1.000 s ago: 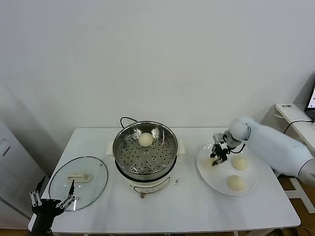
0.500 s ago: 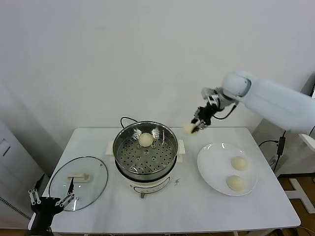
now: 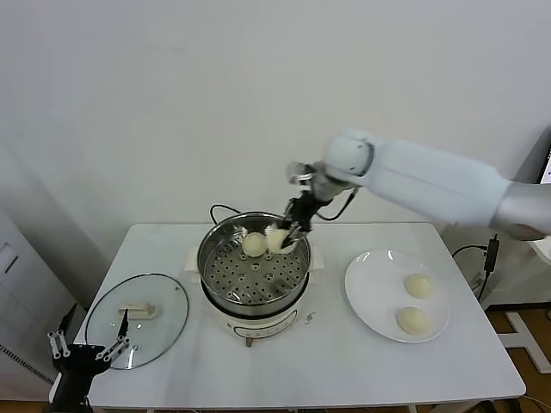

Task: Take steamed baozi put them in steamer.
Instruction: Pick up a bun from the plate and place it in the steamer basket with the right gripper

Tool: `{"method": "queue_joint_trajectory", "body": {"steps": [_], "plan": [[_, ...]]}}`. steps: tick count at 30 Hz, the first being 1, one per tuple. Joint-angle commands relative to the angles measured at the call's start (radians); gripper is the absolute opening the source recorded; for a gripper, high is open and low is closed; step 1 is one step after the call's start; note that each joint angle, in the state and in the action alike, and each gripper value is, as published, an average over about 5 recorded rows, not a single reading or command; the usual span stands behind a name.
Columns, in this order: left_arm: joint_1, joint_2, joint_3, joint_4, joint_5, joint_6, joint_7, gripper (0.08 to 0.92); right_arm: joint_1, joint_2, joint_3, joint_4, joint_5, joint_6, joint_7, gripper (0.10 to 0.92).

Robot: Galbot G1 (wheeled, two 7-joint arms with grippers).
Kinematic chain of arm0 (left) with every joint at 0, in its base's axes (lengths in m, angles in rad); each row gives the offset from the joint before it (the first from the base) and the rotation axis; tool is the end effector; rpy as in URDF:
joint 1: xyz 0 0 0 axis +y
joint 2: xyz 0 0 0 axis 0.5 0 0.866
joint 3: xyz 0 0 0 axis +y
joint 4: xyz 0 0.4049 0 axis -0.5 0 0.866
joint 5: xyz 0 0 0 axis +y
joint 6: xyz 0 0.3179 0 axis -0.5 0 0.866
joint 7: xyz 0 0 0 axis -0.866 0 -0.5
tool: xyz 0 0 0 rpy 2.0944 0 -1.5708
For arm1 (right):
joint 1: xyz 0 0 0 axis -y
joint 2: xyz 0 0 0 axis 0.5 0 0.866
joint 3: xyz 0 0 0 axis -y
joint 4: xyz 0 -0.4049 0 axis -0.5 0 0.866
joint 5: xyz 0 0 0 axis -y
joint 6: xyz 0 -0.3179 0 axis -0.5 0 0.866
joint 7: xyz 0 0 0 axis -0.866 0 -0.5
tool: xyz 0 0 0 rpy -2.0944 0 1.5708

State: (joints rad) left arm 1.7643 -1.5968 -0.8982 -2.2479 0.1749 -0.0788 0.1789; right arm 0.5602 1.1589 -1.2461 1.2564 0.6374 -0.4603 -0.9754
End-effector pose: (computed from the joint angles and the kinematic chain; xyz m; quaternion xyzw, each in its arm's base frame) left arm 0.0371 0.0853 -0.3083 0.0535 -0.9782 -0.2003 0.0149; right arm 0.5816 0.0701 -0.0385 0.6077 -0.5695 0.4641 0.3016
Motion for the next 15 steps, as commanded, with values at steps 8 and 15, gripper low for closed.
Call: {"method": "queue_joint_trajectory", "body": {"steps": [8, 15], "plan": [[-0.004, 0.0, -0.011, 0.017, -0.018, -0.002, -0.001, 0.823, -0.162, 0.26, -0.02, -0.091, 0.043, -0.128, 0.235, 0.372], [-0.014, 0.004, -0.008, 0.018, -0.024, 0.002, 0.001, 0.823, -0.16, 0.251, -0.02, -0.085, 0.056, -0.163, 0.304, 0.377]]}}
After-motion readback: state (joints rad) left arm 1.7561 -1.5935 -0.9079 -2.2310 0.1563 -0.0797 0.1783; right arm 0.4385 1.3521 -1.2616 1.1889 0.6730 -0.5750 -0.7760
